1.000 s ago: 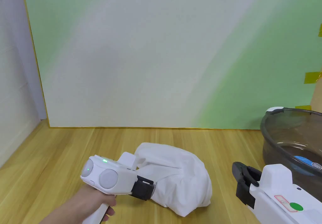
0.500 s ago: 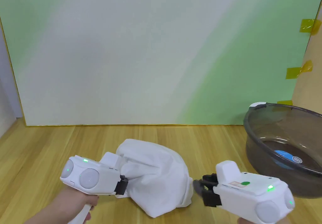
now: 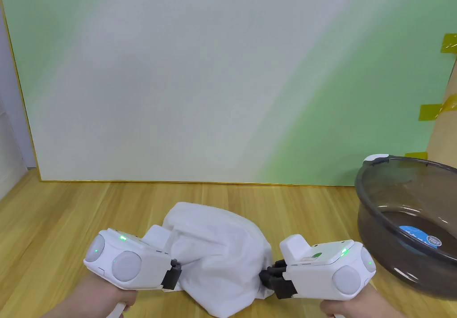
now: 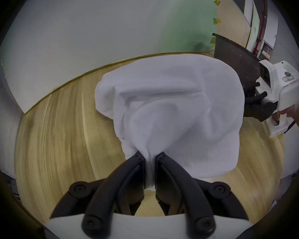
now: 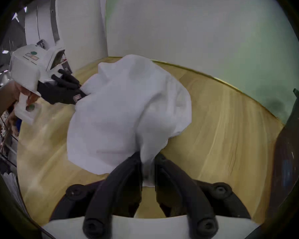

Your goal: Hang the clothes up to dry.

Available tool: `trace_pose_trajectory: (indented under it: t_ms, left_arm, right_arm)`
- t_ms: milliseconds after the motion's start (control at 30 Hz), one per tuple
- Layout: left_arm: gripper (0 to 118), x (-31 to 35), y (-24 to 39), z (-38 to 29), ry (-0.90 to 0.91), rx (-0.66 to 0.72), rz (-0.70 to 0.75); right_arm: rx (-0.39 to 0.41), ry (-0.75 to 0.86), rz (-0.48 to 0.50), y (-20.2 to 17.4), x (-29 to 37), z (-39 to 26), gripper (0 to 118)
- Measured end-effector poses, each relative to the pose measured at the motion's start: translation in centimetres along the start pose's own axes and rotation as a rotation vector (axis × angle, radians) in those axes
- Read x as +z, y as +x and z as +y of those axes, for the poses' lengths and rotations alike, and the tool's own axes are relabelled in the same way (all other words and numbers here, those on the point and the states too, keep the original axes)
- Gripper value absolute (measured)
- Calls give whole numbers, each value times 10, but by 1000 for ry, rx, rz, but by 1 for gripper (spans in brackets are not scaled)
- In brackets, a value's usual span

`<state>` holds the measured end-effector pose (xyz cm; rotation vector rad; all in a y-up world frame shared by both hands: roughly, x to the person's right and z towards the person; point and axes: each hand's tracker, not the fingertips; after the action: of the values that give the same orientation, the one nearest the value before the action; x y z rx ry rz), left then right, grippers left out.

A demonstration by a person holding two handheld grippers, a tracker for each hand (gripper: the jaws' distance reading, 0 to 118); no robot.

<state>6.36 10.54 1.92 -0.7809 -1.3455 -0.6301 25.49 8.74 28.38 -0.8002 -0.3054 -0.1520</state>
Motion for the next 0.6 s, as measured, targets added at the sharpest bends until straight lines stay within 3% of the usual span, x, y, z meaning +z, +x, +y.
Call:
trace_pose_trajectory:
  t_ms: [167, 300, 600]
  left_arm:
    - [9, 2, -9, -3, 61, 93, -6]
    - [9, 35, -13, 2, 204, 135, -38]
    - [9, 193, -14, 70, 603, 99, -10]
  right_arm:
    - [-142, 29, 21, 3, 8, -10, 9]
    - [-198, 155, 2, 2, 45, 7, 8]
    - [-196, 465, -63, -5, 182, 117, 7]
